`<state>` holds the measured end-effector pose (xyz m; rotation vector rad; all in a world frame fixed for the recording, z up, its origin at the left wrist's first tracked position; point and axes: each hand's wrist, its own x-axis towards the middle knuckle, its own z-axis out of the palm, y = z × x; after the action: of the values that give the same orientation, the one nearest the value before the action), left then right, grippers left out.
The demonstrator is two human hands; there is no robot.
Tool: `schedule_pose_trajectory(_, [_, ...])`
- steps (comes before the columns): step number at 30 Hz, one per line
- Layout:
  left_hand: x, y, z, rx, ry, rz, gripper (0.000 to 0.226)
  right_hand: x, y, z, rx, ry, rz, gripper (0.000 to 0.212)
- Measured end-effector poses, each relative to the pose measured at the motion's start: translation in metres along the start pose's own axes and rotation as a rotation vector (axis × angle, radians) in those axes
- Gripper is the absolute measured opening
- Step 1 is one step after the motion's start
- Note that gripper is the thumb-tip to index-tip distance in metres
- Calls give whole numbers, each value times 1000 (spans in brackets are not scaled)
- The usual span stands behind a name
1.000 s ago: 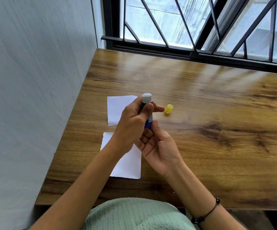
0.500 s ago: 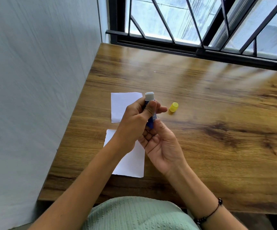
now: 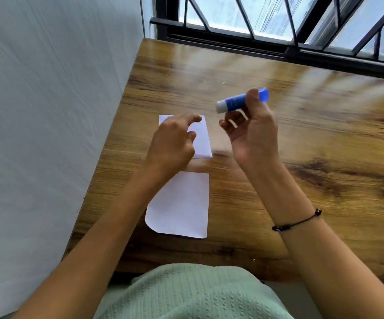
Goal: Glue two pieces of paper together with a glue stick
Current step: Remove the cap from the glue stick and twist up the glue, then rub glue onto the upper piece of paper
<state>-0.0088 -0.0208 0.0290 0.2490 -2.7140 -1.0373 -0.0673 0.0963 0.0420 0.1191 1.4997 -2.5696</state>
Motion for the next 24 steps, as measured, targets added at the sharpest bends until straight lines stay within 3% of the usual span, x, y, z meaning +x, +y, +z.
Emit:
schedule_pose_trajectory(5, [31, -13, 11, 304, -294, 80, 55, 28, 3, 11, -616, -72, -278, 10])
schedule_pose_trajectory(9, [34, -25, 19, 391, -414, 66, 58, 50, 16, 10, -935, -115, -315, 20])
schedule_pose_trajectory(24, [28, -25, 11, 320, -483, 40, 66, 67, 29, 8, -1262, -244, -365, 33])
